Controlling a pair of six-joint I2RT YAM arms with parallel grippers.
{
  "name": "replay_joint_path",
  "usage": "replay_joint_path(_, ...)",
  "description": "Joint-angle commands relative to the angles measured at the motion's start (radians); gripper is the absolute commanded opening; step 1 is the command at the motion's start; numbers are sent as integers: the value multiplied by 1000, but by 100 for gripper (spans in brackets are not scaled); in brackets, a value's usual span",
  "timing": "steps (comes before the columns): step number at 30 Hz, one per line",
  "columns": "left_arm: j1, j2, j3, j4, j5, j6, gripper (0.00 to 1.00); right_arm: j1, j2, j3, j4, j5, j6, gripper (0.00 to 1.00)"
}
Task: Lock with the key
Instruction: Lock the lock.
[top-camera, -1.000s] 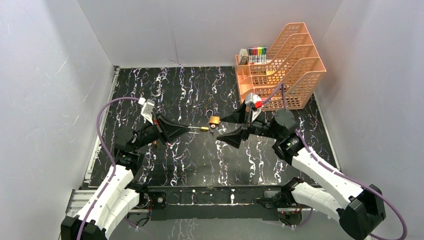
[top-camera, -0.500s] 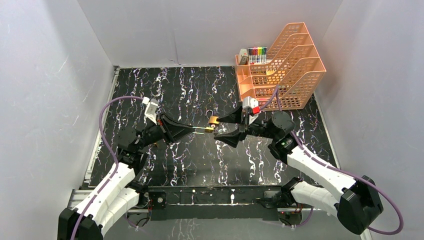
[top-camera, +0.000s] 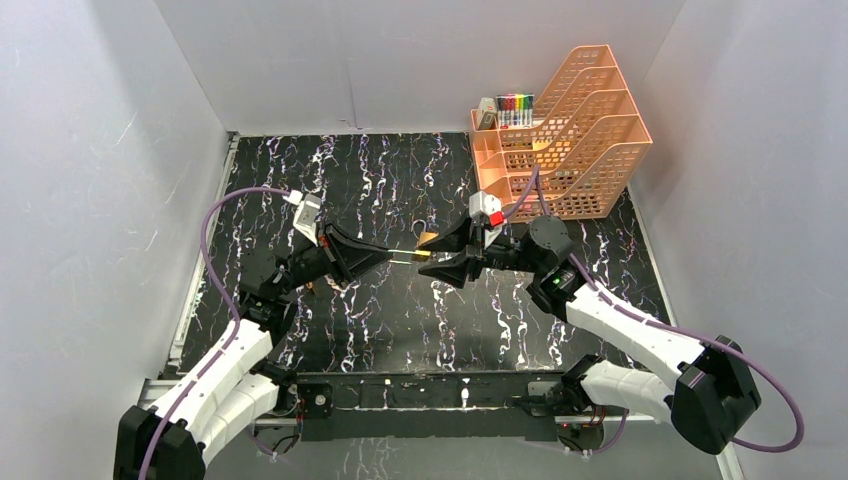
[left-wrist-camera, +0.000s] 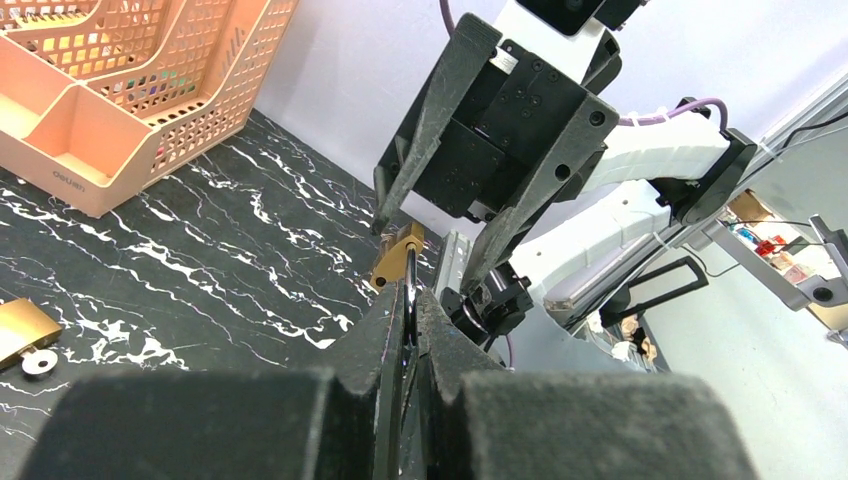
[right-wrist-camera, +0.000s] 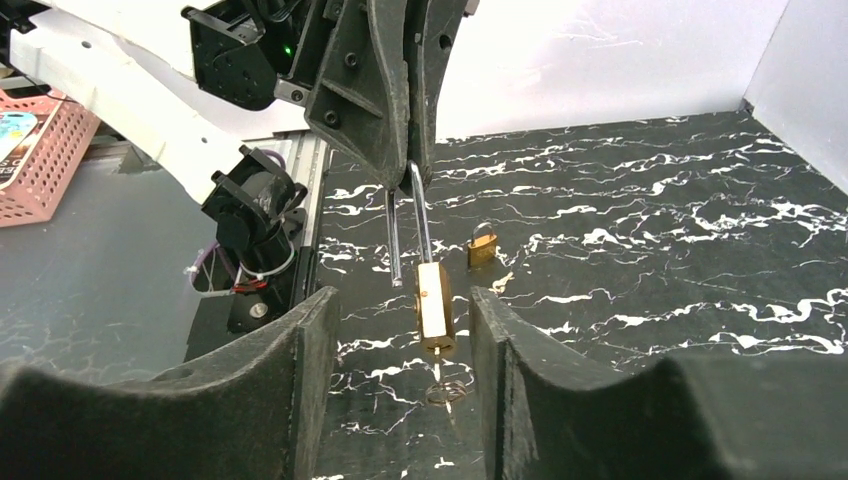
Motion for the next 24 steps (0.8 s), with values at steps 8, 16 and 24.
replay_joint_path(8, -5, 0, 52, 82, -19, 33, 0, 9, 17, 63, -20, 0, -25, 51)
replay_joint_path(16, -6, -5, 50, 87, -20, 42, 0, 9, 26, 72, -47, 2, -25, 39)
replay_joint_path(24, -6, -1, 27, 87, -3, 48, 0, 8, -6, 64, -78, 54, -31, 0)
